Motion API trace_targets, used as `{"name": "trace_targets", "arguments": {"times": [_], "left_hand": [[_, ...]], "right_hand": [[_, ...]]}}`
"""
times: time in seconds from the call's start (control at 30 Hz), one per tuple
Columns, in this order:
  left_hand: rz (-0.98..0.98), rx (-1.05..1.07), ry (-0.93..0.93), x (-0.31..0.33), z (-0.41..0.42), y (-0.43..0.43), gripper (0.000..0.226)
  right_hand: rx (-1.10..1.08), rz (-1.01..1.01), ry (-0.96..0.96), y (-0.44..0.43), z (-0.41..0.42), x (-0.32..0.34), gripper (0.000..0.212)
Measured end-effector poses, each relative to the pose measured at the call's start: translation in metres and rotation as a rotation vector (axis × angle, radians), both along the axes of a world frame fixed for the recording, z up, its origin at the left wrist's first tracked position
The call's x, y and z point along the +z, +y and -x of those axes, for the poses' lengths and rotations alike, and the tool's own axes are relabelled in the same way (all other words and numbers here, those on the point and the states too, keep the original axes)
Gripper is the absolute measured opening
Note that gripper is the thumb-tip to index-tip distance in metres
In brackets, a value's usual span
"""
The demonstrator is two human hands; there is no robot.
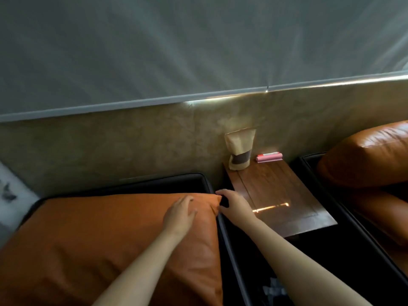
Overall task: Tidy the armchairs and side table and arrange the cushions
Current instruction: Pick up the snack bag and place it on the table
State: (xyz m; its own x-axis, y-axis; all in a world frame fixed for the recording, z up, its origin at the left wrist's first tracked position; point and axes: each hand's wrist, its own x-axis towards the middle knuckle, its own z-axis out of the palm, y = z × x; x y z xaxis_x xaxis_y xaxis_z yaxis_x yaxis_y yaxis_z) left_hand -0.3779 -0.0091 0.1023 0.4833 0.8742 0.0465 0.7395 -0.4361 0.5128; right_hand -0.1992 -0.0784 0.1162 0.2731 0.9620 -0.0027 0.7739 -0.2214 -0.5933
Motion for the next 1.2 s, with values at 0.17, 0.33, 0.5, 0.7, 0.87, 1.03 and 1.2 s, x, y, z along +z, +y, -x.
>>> {"name": "trace_targets", "arguments": {"times": [0.17, 0.33, 0.5, 0.7, 0.87, 1.03, 1.2], "left_hand": [[0.038, 0.089, 0.016, 0.006, 0.089, -0.017, 0.04], [0.054, 0.135, 0.055, 0.013, 0.143, -0.034, 0.042], [0.063, 0.187, 0.079, 0.021, 0.172, -0.037, 0.044], [0.121, 0.194, 0.109, 0.019, 0.18, -0.033, 0.052], [0.184, 0.188, 0.177, -0.003, 0.174, -0.042, 0.068], [0.177, 0.205, 0.206, -0.018, 0.153, -0.044, 0.068], [0.174, 0.153, 0.205, -0.022, 0.137, -0.038, 0.066]], "right_hand": [[0.095, 0.018, -0.079, -0.003, 0.084, 0.007, 0.052], [0.154, 0.05, -0.127, -0.004, 0.133, 0.01, 0.053], [0.221, 0.06, -0.143, 0.005, 0.158, 0.015, 0.053], [0.278, 0.062, -0.13, 0.014, 0.169, 0.01, 0.053], [0.348, 0.128, -0.136, 0.011, 0.169, -0.002, 0.056], [0.443, 0.169, -0.109, 0.014, 0.158, -0.01, 0.058], [0.417, 0.111, -0.065, 0.021, 0.154, -0.008, 0.055]]}}
